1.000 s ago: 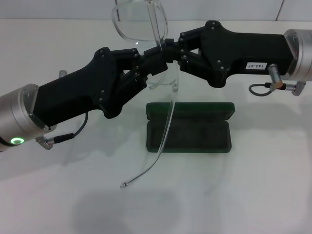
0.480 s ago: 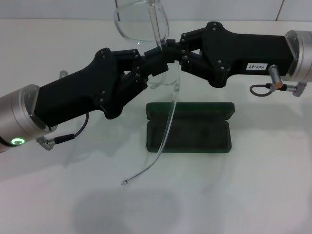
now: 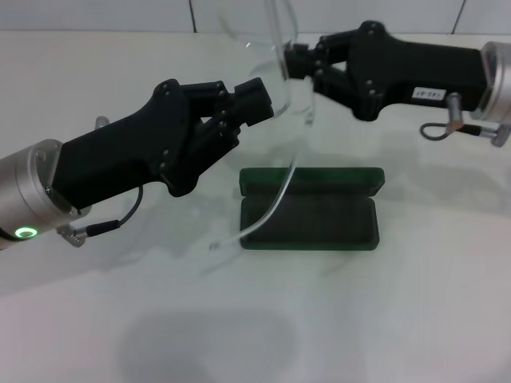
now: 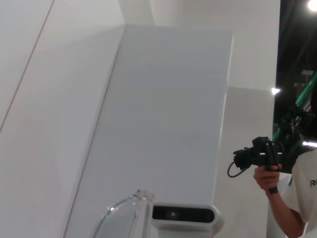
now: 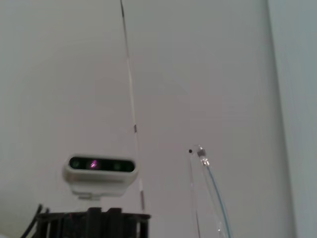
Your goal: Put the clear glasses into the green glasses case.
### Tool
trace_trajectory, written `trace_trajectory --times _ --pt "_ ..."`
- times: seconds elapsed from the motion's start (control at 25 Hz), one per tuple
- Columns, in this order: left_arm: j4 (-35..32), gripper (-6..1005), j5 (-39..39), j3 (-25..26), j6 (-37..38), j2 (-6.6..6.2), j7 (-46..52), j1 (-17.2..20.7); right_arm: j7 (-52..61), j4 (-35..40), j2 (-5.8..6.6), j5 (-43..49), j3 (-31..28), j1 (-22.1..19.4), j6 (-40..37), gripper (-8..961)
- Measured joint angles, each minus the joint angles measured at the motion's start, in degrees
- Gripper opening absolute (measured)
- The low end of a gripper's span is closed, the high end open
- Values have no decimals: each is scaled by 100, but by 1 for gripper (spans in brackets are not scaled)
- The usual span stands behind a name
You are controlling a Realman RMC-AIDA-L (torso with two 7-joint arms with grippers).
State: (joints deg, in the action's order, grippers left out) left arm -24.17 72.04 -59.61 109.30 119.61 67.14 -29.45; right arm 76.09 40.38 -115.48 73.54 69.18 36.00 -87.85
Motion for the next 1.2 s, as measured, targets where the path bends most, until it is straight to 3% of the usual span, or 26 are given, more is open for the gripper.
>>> trace_trajectory --times 0.32,0.64,0.72,0.88,1.2 --pt "0 86 -88 21 9 -10 15 35 -156 9 -7 -215 -476 -308 -128 51" --pt "-55 86 -69 -2 67 -45 13 62 -437 -21 -6 -1183 -751 -671 -301 51" --pt "-69 86 -49 -13 191 -149 23 65 -475 1 5 -1273 -775 -688 -332 51" --pt "-69 86 -8 -16 259 -215 36 69 -484 29 4 -1297 -941 -688 -454 51" --pt "-70 87 587 -25 236 -161 -20 -37 -534 27 -32 -1447 -1020 -618 -625 51"
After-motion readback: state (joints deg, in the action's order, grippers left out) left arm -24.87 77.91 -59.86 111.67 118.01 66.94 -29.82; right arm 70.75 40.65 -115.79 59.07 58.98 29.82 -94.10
